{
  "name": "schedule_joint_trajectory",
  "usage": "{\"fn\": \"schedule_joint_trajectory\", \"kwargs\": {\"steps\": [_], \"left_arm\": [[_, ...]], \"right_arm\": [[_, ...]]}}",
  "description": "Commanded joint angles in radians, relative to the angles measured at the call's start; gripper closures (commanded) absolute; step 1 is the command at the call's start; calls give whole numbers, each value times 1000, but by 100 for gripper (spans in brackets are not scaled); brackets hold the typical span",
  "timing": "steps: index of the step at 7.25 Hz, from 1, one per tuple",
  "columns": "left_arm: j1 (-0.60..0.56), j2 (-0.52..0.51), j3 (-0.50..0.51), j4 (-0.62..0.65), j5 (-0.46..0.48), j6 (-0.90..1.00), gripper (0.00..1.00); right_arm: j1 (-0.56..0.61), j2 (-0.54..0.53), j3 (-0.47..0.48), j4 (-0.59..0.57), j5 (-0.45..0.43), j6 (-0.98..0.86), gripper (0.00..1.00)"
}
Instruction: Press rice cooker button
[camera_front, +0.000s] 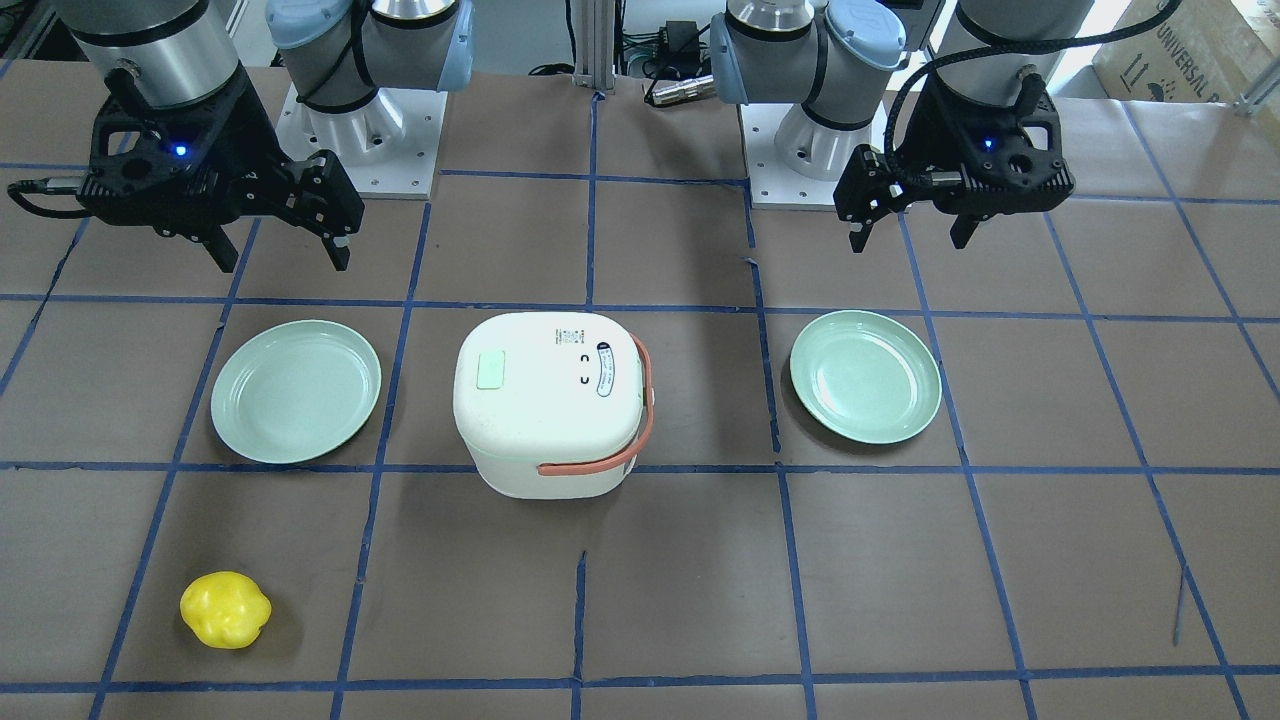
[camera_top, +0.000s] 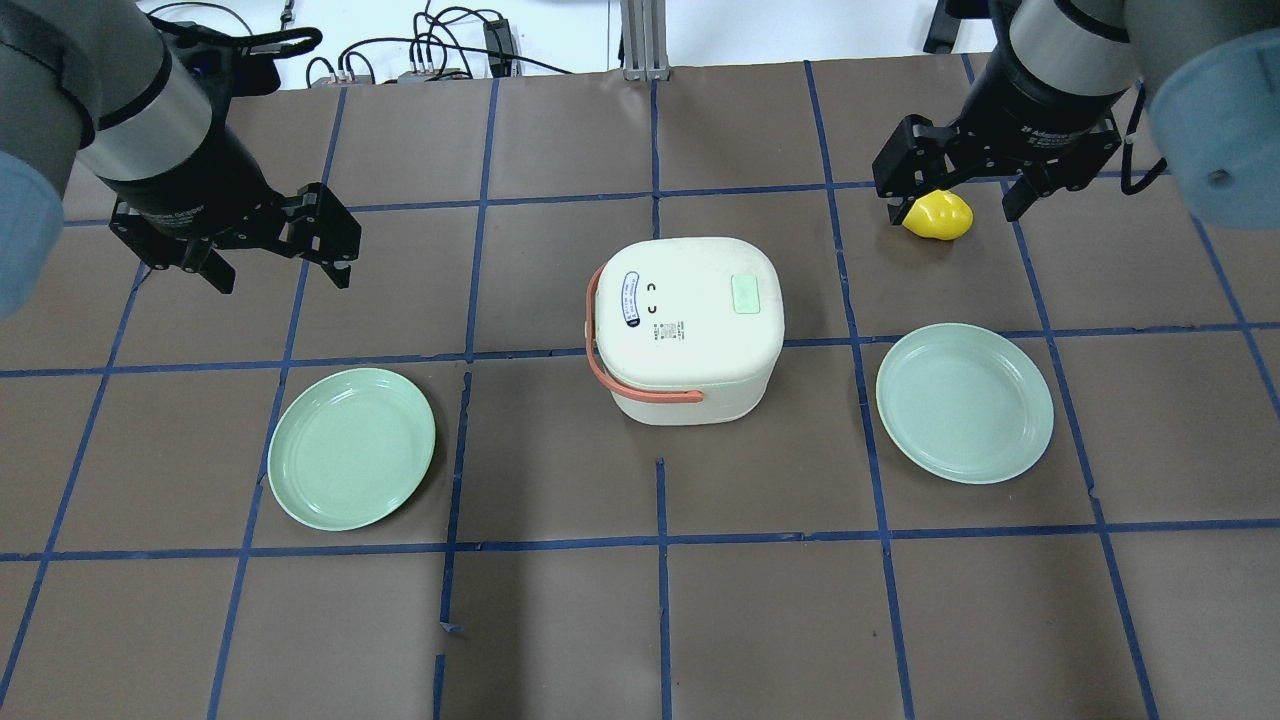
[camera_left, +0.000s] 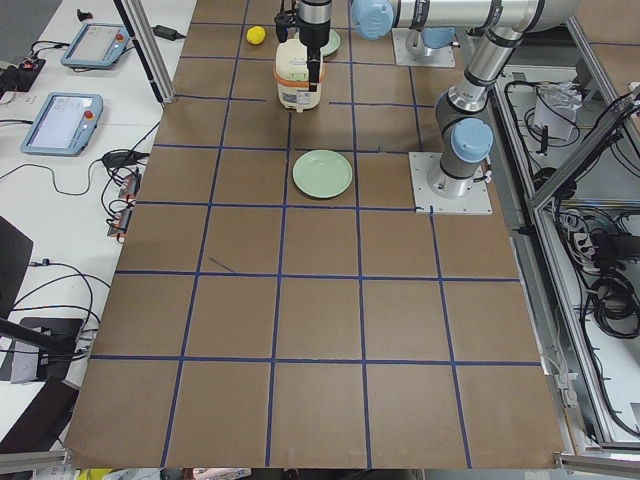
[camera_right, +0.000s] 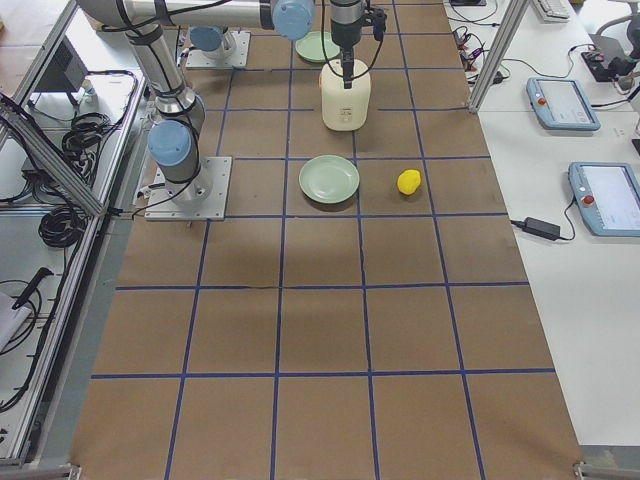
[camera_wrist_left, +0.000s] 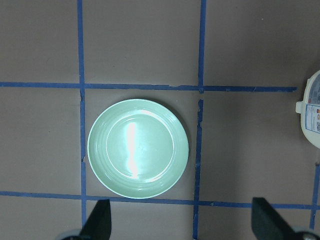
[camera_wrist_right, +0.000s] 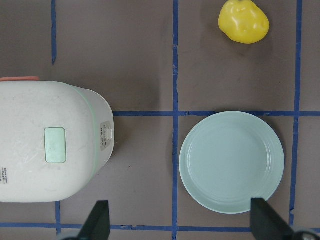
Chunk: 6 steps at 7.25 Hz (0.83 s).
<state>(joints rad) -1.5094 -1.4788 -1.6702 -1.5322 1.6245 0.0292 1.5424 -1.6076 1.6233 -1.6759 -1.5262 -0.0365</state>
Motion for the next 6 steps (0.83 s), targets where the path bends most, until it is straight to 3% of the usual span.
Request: {"fn": "schedule_joint_trajectory", "kwargs": {"steps": [1, 3, 4, 5, 6], "left_arm": [[0, 0, 1, 0, 0, 0, 0], [0, 0, 1, 1, 0, 0, 0], [0, 0, 1, 1, 0, 0, 0], [0, 0, 1, 1, 0, 0, 0], [0, -2, 1, 0, 0, 0, 0]], "right_arm": [[-1, 0, -2, -5, 0, 1, 1], [-1, 3, -3, -5, 1, 1, 4], [-1, 5, -3, -5, 6, 12, 60], [-1, 5, -3, -5, 30, 12, 93], [1, 6, -5, -8, 43, 10, 95]]}}
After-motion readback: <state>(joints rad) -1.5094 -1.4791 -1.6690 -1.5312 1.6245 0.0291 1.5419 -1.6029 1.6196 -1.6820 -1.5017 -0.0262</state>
